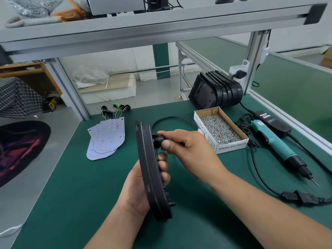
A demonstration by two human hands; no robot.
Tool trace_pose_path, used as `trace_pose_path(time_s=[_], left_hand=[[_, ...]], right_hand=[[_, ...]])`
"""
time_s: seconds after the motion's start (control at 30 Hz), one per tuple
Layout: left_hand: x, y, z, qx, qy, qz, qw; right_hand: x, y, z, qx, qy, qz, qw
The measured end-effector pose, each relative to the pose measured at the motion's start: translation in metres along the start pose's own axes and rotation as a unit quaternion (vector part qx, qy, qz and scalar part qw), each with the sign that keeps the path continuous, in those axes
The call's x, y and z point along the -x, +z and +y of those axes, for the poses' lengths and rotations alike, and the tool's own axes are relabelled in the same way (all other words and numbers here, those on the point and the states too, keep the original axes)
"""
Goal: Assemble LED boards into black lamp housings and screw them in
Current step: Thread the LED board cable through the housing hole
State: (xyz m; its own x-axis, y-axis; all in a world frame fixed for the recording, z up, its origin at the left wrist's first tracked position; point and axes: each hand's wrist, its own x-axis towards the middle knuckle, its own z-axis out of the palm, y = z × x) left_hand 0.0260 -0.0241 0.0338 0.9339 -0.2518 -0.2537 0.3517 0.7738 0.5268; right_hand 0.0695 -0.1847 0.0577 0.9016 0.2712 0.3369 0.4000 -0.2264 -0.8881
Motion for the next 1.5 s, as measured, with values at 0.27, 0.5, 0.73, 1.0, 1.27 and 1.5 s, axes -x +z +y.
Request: trace_pose_path(time_s=[0.27, 0.5, 0.73, 1.0, 1.27, 1.5], left_hand=[[0.0, 0.001, -0.004, -0.104, 0.037, -0.006, 0.994], [-0.002, 0.001, 0.001, -0.175, 0.163, -0.025, 0.971], [0.005, 0.001, 0.009, -0.283, 0.217, 0.004, 0.934], [0.01, 0.004, 0.011, -0.356, 0.112, 0.013, 0.928], [0.006, -0.001, 0.014, -0.341, 0.042, 0.032, 0.939], [0.003, -0.002, 0.009, -0.331, 0.048, 0.048, 0.941]], right_hand=[[-0.003, -0.022, -0.005, 0.026, -0.019, -0.09, 0.995], [-0.011, -0.03, -0.002, -0.026, -0.016, -0.044, 0.999], [-0.015, -0.042, 0.008, -0.187, 0.09, -0.121, 0.971], [-0.012, -0.037, 0.015, -0.084, 0.151, -0.095, 0.98], [-0.011, -0.025, 0.013, -0.132, 0.203, -0.086, 0.966], [-0.017, -0.023, 0.01, -0.106, 0.169, -0.087, 0.976]])
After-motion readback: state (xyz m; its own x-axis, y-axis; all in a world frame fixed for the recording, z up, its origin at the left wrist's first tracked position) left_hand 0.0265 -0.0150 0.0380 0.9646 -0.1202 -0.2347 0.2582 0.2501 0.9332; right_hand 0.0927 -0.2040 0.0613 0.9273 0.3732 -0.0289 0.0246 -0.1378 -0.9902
